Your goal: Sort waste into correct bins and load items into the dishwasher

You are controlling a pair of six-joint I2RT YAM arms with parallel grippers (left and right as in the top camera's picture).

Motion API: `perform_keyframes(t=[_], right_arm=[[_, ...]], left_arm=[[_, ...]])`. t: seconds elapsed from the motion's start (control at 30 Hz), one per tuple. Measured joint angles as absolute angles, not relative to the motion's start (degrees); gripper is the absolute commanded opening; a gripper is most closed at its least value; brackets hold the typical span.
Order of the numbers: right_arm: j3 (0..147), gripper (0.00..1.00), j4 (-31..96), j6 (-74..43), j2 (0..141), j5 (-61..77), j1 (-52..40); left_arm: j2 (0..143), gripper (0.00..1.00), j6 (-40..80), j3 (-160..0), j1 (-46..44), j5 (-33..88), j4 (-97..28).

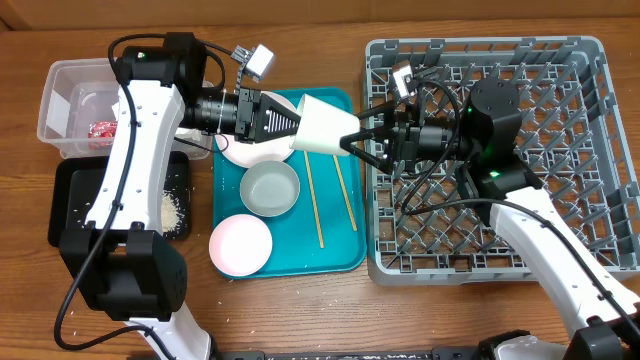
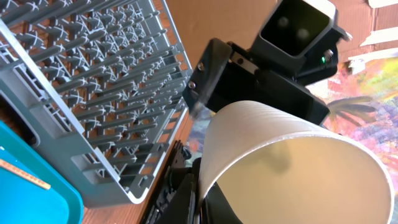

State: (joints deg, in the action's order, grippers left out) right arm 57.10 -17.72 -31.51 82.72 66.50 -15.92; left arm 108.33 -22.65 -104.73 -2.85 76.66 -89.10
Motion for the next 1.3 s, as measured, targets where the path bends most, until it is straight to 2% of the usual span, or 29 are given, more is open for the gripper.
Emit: perform_keyframes(t=[0.37,0.53,0.8,1.03,1.17,1.3], right_arm=[[57.1,0.67,-23.1,-32.6,82.7,64.4,-18.2],[57.1,0.57,-23.6,-33.1,82.7,64.1,-18.7],[57.1,0.52,-24.1,-33.1,82.7,64.4,-18.6],[57.3,0.53,-9.4,-32.1,82.7,62.0,-10.7],[57.3,0.53,4.8,-29.6,82.6,53.5,-7.5],[57.3,0.53,17.4,-27.6,80.7,45.3,-8.0]], left_arm=[[108.3,0.04,-22.7,-104.7,-2.9,78.5,-89.4],[108.3,0.21,-22.5,-104.7,-2.7,78.7,-89.3],[108.3,0.32,-22.5,-104.7,-2.4,77.1,-88.9],[108.4,0.35,-22.4,-105.5,3.7,74.7,-87.1],[108.4,0.34,-22.4,-108.9,10.0,71.5,-86.3],[108.4,0.33,-19.8,-114.5,13.4,62.7,-85.8]])
